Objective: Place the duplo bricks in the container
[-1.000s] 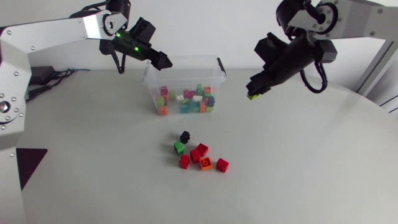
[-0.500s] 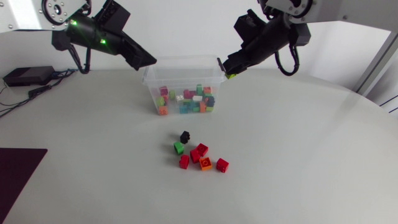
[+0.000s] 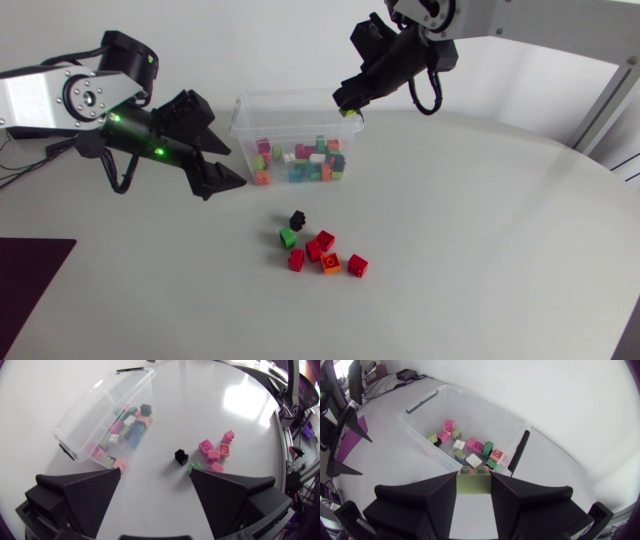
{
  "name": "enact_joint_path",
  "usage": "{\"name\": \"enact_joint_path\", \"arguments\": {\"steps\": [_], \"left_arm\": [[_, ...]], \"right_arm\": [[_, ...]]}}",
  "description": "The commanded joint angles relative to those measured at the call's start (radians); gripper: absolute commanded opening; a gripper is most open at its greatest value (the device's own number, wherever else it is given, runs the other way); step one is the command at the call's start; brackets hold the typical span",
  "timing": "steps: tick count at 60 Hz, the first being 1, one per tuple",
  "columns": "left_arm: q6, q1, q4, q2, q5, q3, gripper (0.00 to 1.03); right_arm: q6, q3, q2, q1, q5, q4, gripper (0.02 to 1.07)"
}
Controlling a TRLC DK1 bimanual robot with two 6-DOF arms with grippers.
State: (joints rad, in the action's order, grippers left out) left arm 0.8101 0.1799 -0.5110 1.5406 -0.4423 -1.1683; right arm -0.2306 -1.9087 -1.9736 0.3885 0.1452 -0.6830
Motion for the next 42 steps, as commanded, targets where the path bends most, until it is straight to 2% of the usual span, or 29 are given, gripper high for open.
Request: {"name": "enact_joint_path", "arguments": {"steps": [1,17,42], "left_arm": [[0.047,0.010,-0.003,-0.019,-0.013,0.042,0.98],[0.075,0.012,-0.003,-0.016,-0.013,0.085,0.98],[0.078,0.030,-0.001,-0.005,-0.013,0.110,0.98]], "right_arm": [[0.022,-0.035,-0.050,0.010,-0.006,0.013,0.35],[0.024,-0.105,-0.110,0.023,-0.009,0.045,0.35],[0.054,-0.110,-0.143,0.038,-0.019,0.198,0.35]]}}
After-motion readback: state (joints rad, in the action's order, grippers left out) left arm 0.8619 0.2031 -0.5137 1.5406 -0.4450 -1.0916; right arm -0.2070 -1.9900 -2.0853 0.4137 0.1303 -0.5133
